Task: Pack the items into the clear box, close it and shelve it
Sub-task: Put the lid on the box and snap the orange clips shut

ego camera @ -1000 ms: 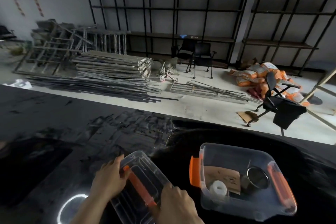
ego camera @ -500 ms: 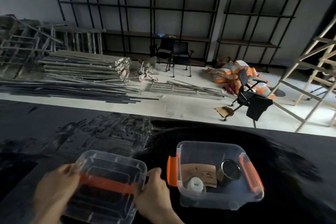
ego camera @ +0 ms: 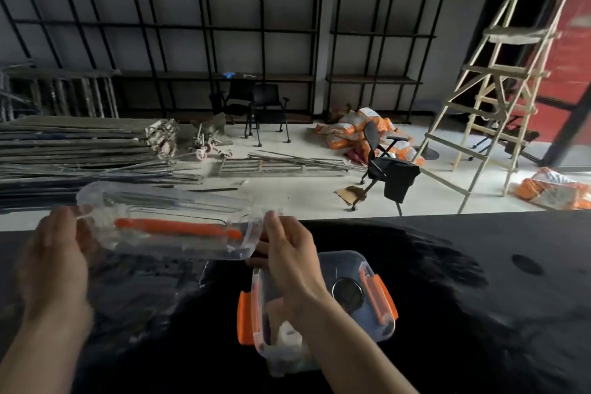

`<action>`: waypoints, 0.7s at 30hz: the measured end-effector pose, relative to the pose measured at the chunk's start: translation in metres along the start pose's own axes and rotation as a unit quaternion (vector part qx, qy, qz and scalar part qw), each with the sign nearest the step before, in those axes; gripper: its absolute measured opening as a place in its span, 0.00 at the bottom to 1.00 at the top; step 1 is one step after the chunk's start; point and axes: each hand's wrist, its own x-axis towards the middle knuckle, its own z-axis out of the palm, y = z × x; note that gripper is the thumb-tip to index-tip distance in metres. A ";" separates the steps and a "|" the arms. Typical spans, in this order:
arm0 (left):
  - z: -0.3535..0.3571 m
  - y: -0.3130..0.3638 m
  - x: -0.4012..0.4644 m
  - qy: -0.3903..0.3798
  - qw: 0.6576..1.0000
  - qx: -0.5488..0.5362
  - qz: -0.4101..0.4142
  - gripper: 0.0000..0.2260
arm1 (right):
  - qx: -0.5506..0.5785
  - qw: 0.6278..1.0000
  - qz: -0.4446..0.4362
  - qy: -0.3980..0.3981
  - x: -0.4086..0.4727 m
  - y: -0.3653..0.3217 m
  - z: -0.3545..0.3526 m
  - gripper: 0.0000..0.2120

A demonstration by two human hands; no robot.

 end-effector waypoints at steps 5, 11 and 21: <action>0.061 0.023 -0.067 -0.159 0.981 -0.074 0.085 0.16 | 0.036 0.997 -0.013 0.070 0.012 -0.021 -0.068 0.16; 0.093 -0.025 -0.107 -0.249 0.967 0.023 0.051 0.15 | -0.082 0.982 -0.054 0.160 0.017 0.004 -0.136 0.11; 0.093 -0.094 -0.147 -0.262 0.932 0.224 0.109 0.19 | -0.271 0.938 -0.055 0.209 -0.007 0.067 -0.162 0.14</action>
